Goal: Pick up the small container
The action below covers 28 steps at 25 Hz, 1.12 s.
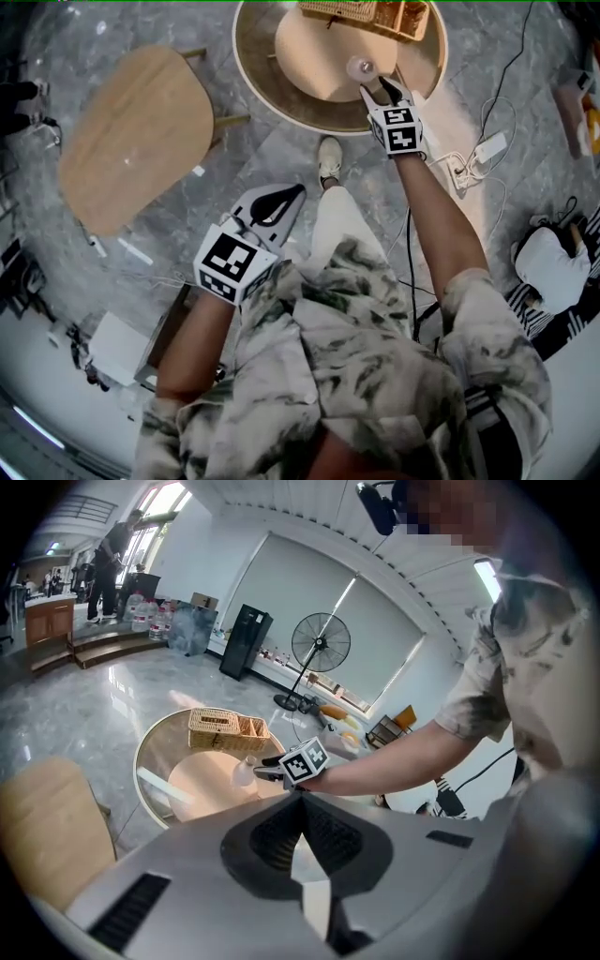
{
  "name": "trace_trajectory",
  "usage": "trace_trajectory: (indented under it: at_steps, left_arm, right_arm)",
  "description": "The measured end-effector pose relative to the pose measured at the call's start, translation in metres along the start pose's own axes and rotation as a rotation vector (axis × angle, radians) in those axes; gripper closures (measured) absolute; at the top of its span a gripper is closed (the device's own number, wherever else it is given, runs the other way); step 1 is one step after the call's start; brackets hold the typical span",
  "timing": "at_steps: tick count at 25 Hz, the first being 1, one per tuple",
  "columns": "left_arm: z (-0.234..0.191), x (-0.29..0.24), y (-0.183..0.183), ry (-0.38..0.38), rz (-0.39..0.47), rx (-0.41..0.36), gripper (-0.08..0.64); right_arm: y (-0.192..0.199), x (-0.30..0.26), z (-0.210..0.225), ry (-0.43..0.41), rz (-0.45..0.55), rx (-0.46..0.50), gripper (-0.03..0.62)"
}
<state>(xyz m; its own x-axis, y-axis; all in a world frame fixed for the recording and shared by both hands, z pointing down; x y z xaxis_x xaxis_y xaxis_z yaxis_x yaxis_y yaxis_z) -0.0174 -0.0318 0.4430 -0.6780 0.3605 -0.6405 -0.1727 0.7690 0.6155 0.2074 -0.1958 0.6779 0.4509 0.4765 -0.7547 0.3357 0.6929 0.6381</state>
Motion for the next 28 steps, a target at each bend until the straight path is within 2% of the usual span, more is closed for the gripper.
trace_trajectory:
  at_steps: [7, 13, 28]
  left_arm:
    - [-0.006, -0.010, 0.005, -0.008, 0.002, 0.038, 0.538]
    - [-0.015, -0.020, 0.014, -0.011, -0.017, 0.057, 0.538]
    - [-0.016, -0.026, 0.041, -0.009, -0.035, 0.075, 0.538]
  right_arm:
    - [-0.001, -0.031, 0.014, 0.012, 0.003, -0.009, 0.365]
    - [-0.003, -0.055, 0.015, -0.005, 0.037, 0.064, 0.361]
    - [0.006, -0.073, 0.016, 0.031, 0.084, 0.062, 0.417]
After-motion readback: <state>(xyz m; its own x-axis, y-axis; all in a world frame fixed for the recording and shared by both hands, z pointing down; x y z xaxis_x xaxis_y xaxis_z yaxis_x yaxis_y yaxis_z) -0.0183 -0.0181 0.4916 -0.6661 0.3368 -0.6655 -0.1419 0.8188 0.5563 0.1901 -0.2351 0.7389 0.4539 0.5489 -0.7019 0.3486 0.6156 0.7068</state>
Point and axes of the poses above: the fingertips, and each gripper's own axes: x backward along the fingers, z to its right, y out of its underside, the point moved 9 cm from there along x, backward along the fingers, and after that the axes turned 3 degrees about -x, right-handed, at the moved point
